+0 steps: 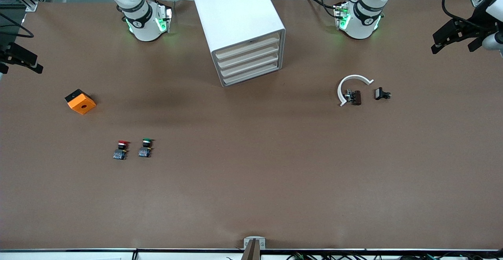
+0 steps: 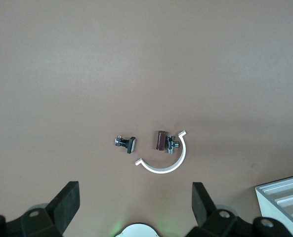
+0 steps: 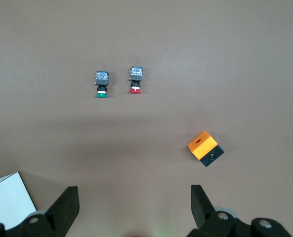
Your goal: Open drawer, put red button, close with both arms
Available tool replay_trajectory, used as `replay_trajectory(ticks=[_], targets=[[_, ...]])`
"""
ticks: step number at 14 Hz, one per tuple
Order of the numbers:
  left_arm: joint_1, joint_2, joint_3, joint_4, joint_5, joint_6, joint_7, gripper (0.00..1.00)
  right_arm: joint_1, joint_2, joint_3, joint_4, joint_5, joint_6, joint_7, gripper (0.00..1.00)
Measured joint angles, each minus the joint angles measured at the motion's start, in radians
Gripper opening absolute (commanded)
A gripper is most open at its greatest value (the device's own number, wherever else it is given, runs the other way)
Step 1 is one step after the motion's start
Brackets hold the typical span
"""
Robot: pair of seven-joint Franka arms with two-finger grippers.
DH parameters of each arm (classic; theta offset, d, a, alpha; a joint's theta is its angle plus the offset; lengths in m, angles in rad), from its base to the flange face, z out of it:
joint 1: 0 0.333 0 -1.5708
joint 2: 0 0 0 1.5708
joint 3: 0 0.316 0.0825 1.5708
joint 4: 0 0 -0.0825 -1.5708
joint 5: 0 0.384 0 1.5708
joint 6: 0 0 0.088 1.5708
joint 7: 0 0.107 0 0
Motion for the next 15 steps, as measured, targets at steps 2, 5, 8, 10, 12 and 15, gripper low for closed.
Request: replay_trajectory(ticks=[2, 5, 8, 10, 12, 15], targets=[[0.000, 0.004, 0.000, 0.001, 0.000, 0.000, 0.000, 1.00, 0.000, -0.020, -0.001, -0.017, 0.000, 0.000, 0.001, 1.00], [0.001, 0.019, 0.000, 0.011, 0.001, 0.000, 0.000, 1.00, 0.000, -0.041, -0.001, -0.033, 0.000, 0.000, 0.001, 1.00], [0.001, 0.097, 0.000, 0.058, 0.001, 0.000, 0.000, 1.00, 0.000, -0.046, 0.000, -0.042, 0.000, -0.001, 0.001, 1.00], [-0.003, 0.173, -0.001, 0.076, 0.001, 0.002, 0.000, 1.00, 0.000, -0.046, 0.000, -0.040, 0.000, 0.000, 0.001, 1.00], [-0.008, 0.257, -0.006, 0.082, 0.001, 0.030, -0.012, 1.00, 0.000, -0.045, -0.001, -0.034, 0.000, 0.002, 0.002, 1.00], [-0.019, 0.358, -0.010, 0.107, 0.001, 0.083, -0.136, 1.00, -0.001, -0.001, -0.006, -0.037, 0.000, 0.005, 0.002, 1.00]])
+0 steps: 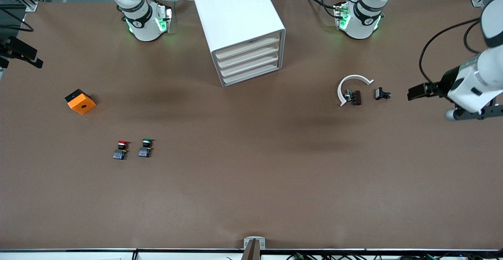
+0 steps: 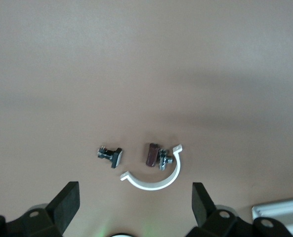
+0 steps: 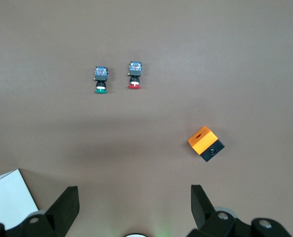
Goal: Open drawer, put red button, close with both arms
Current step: 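Reach the right gripper to the red button while the left gripper reaches the drawer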
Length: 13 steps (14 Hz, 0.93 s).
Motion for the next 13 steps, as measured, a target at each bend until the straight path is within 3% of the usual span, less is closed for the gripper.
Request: replay_trajectory(ticks=[6, 10, 13], targets=[[-0.149, 0.212, -0.007, 0.105, 0.000, 0.044, -0.510, 1.00, -0.003, 0.238, -0.001, 0.059, 0.000, 0.039, 0.000, 1.00], [-0.243, 0.358, -0.007, 0.163, 0.000, 0.067, -0.885, 1.00, -0.013, 0.314, -0.003, 0.067, 0.003, 0.163, 0.012, 1.00], [-0.307, 0.429, -0.010, 0.178, -0.019, 0.067, -1.199, 1.00, -0.013, 0.375, -0.001, 0.012, 0.044, 0.317, 0.098, 1.00]])
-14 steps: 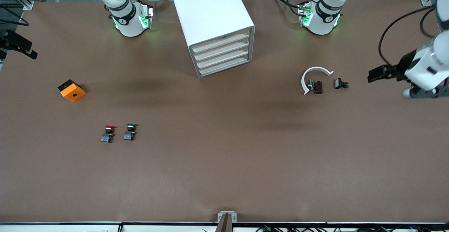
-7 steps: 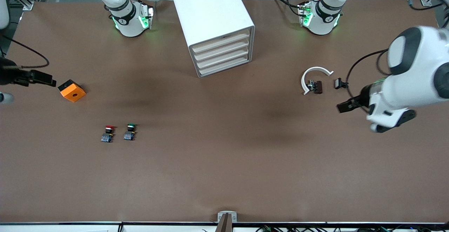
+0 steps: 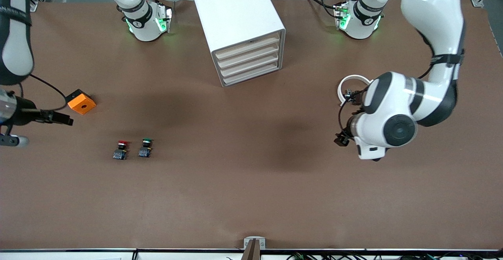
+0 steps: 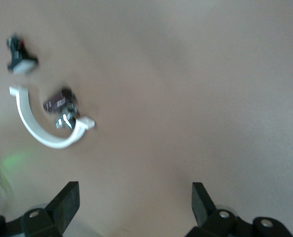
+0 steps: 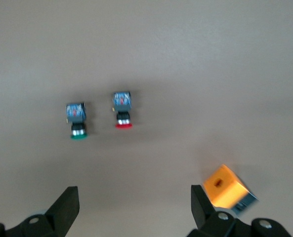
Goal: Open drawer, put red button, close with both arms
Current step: 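Reach the right gripper to the red button while the left gripper reaches the drawer, then close the right gripper on the red-capped button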
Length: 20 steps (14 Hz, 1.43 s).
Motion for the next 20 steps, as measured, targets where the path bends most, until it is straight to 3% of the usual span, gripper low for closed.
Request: replay_trajectory(ticks=[5, 12, 20], targets=[[-0.099, 0.069, -0.004, 0.002, -0.126, -0.005, -0.451, 1.00, 0.025, 0.100, 0.009, -0.088, 0.008, 0.238, 0.015, 1.00], [-0.175, 0.122, -0.005, 0.001, -0.318, -0.123, -0.655, 1.00, 0.071, 0.216, 0.013, -0.217, 0.010, 0.605, 0.020, 1.00], [-0.194, 0.171, -0.005, 0.001, -0.464, -0.130, -0.792, 1.00, 0.097, 0.348, 0.014, -0.222, 0.013, 0.741, 0.101, 1.00]])
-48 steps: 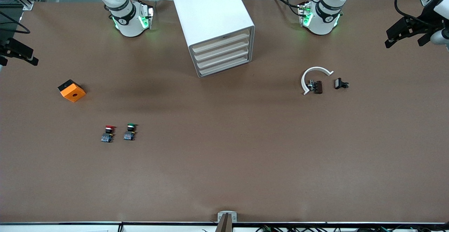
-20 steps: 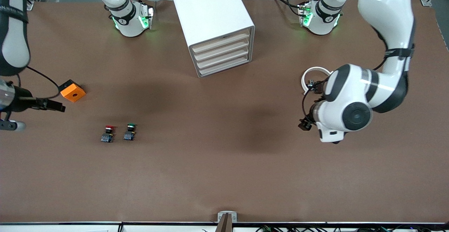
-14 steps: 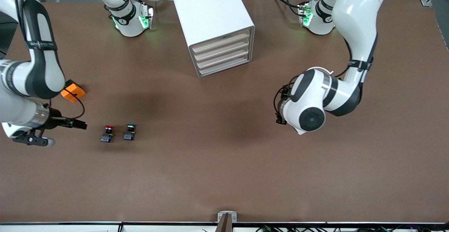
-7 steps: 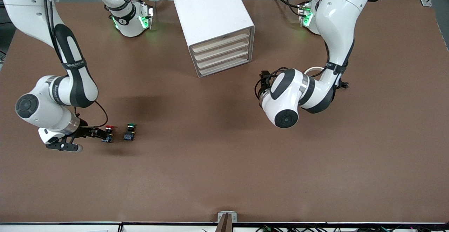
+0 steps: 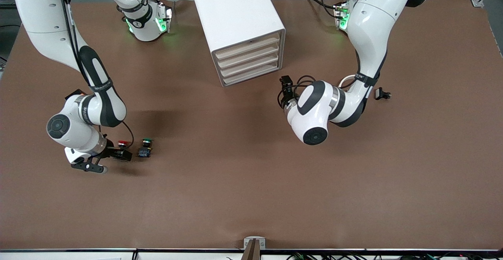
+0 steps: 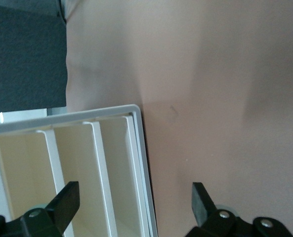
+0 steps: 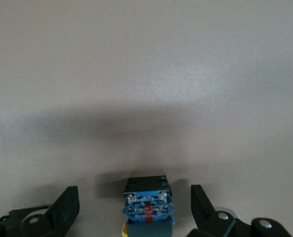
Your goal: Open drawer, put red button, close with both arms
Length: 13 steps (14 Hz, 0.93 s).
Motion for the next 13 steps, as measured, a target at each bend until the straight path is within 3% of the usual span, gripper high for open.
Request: replay_trajectory(ticks=[2, 3, 4, 5, 6, 11, 13], targets=[[0.000, 0.009, 0.000, 0.000, -0.019, -0.001, -0.034, 1.00, 0.001, 0.002, 0.000, -0.002, 0.000, 0.000, 0.001, 1.00], [0.000, 0.013, 0.000, 0.000, -0.043, -0.002, -0.048, 1.00, 0.001, 0.002, -0.001, -0.003, 0.000, -0.001, 0.001, 0.73], [0.000, 0.017, 0.000, 0.000, -0.070, -0.006, -0.059, 1.00, 0.001, 0.002, -0.002, -0.004, 0.000, -0.003, 0.000, 0.52], [-0.002, 0.024, 0.000, 0.000, -0.092, -0.014, -0.076, 1.00, 0.000, 0.002, -0.003, -0.005, 0.000, -0.005, -0.001, 0.14], [-0.006, 0.032, 0.000, 0.000, -0.108, -0.023, -0.091, 1.00, 0.000, 0.002, -0.003, -0.005, 0.000, -0.009, -0.003, 0.00], [-0.083, 0.068, -0.001, 0.000, -0.165, -0.034, -0.131, 0.89, -0.001, 0.000, -0.006, -0.004, 0.000, -0.020, -0.004, 0.00], [-0.105, 0.075, -0.001, 0.000, -0.171, -0.039, -0.131, 0.78, 0.000, -0.001, -0.005, 0.000, 0.000, -0.033, -0.004, 0.00]])
